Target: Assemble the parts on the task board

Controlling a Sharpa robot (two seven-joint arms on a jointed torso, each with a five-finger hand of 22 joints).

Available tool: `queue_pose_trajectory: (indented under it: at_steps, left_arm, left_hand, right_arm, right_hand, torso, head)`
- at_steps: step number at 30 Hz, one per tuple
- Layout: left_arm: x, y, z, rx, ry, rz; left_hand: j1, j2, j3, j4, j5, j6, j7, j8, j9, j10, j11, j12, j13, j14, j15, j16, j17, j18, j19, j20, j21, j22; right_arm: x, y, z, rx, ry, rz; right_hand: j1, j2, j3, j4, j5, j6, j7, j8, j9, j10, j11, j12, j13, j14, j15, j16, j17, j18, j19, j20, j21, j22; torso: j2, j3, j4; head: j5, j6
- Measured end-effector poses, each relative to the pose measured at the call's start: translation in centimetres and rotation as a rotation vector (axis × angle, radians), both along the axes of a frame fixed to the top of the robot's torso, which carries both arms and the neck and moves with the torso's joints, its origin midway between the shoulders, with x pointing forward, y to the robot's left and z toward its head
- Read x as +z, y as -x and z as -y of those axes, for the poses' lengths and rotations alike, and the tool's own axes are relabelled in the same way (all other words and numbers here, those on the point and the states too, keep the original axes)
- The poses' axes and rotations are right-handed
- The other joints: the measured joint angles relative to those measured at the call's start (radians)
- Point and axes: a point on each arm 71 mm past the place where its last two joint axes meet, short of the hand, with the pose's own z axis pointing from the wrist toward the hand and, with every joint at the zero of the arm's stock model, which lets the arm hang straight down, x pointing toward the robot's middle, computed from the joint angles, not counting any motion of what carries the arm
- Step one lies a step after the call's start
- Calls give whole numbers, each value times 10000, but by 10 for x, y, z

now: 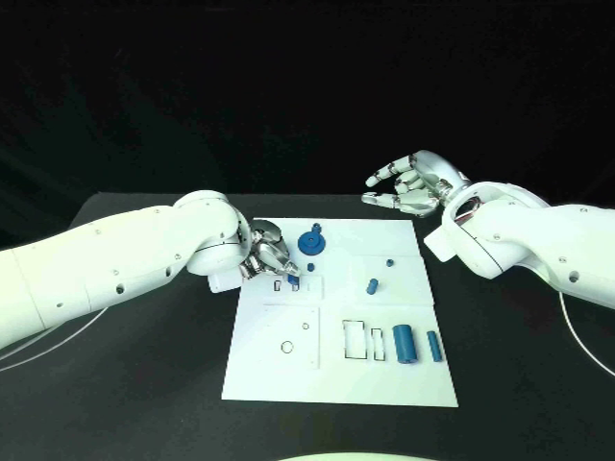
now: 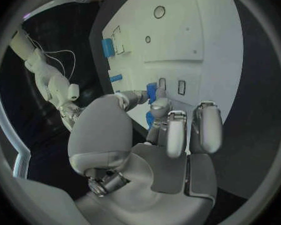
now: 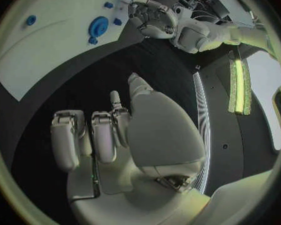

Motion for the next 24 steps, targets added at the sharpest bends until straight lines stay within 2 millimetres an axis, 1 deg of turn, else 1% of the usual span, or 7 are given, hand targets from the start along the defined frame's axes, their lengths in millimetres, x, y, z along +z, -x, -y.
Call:
queue_pose_trajectory:
  at_steps: [1, 8, 12, 13, 14, 16, 24]
  left_arm:
    - [-1, 2, 0, -37, -22, 119]
    - [-6, 7, 2, -200, -189, 623]
    - [-8, 8, 3, -247, -300, 830]
    - [-9, 8, 4, -269, -340, 889]
    - [-9, 8, 4, -287, -366, 927]
    - [-10, 7, 4, -317, -426, 1005]
    - [-10, 6, 4, -377, -643, 1225]
  left_hand:
    - [-28, -27, 0, 0, 0, 19, -18, 0, 0, 32, -31, 0, 0, 0, 0, 0, 3, 0, 0, 0, 0, 10]
    - [-66, -65, 0, 0, 41, 33, -32, 0, 0, 33, -32, 0, 11, 0, 0, 0, 8, 0, 35, -35, 0, 57]
    - [-79, -79, -27, -27, 83, 34, -32, 0, 1, 33, -32, 0, 12, -1, 0, 0, 8, 1, 35, -35, 0, 69]
    - [-91, -90, -27, -27, 101, 34, -33, -1, 1, 33, -32, 0, 11, -1, -1, 0, 8, 1, 35, -35, 0, 69]
    - [-91, -90, -27, -27, 101, 34, -33, -1, 1, 33, -32, 0, 11, -22, -21, 26, 8, 1, 35, -35, 0, 69]
    - [-91, -90, -27, -27, 101, 34, -33, -1, 1, 33, -32, 0, 11, -36, -35, 38, 7, 1, 35, -35, 0, 69]
    - [-129, -129, -27, -27, 101, 104, -33, -3, 1, 66, 2, 0, 26, -36, -34, 38, 7, 2, 71, -71, 0, 68]
  right_arm:
    - [0, 0, 0, -4, 3, -7]
    - [-2, 1, 1, -12, 12, -40]
    - [-2, 1, 1, -7, 24, -41]
    - [-3, 1, 1, -4, 33, -37]
    - [-3, 1, 1, -3, 40, -35]
    - [-3, 1, 1, 1, 55, -29]
    - [-3, 1, 1, 16, 112, -12]
  right_hand:
    - [0, 0, 0, 0, 0, 0, 0, 0, 0, 0, 0, 0, 0, 0, 0, 0, 0, 0, 0, 0, 0, 0]
    - [0, 0, 0, 0, 0, 0, 0, 0, 0, 0, 0, 0, 0, 0, 0, 0, -1, 0, 0, 0, 3, 0]
    - [4, 3, 32, -32, 0, 0, 0, 0, 0, 0, 0, 0, 0, 0, 0, 0, -1, 0, 0, 0, 4, -1]
    - [72, 66, 73, -73, -52, 0, 0, 45, 0, 0, 0, 1, 1, 0, 0, 0, -1, 0, 0, 0, 4, -1]
    - [76, 69, 72, -72, -80, 0, 0, 63, 0, 0, 0, 1, 1, 0, 0, 0, -1, 0, 0, 0, 4, -1]
    - [135, 24, 72, -72, -81, 0, 0, 78, -9, 0, 0, 1, 1, 0, 0, 0, -1, 0, 0, 0, 4, -1]
    - [135, 24, 71, -71, -136, 0, 0, 78, -9, 0, 0, 1, 1, 0, 0, 0, -2, 0, 0, 0, 4, -1]
  torso:
    - [-1, -1, 2]
    - [-8, 2, 3]
    - [-9, 0, -10]
    - [-8, 0, -13]
    - [-8, 0, -15]
    - [-4, -1, -26]
    - [9, 0, -33]
  head:
    - [2, -2]
    - [29, -26]
    - [55, -35]
    - [56, -35]
    - [57, -35]
    - [59, -36]
    - [42, -33]
